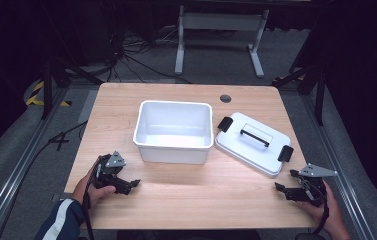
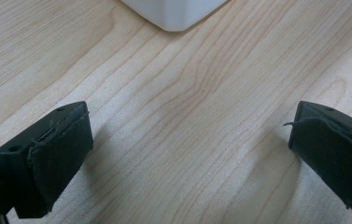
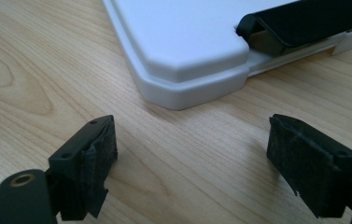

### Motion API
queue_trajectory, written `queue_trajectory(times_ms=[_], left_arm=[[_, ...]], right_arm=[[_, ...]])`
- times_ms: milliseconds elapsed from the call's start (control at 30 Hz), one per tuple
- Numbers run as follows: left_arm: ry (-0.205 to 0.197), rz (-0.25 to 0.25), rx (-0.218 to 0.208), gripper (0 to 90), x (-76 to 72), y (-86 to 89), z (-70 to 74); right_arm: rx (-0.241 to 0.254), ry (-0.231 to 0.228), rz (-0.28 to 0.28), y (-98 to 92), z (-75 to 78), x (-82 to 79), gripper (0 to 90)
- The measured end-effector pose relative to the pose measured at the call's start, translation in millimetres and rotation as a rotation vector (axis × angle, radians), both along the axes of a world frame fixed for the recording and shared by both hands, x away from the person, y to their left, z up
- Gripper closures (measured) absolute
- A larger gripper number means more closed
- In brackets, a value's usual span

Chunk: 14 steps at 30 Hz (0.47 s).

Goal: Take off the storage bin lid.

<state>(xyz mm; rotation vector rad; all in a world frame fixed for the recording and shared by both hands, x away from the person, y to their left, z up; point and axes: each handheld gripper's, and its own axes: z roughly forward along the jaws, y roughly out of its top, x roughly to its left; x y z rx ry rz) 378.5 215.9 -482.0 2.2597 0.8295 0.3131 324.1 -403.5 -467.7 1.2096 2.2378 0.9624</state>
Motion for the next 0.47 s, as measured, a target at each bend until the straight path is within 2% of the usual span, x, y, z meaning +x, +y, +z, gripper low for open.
queue_trajectory(times_ms=[467], left_arm=[[0.0, 0.003, -0.004, 0.1, -0.1, -0.3, -0.3]], right_arm=[[0.0, 0.0, 0.0, -0.1, 0.0, 0.1, 16.4]])
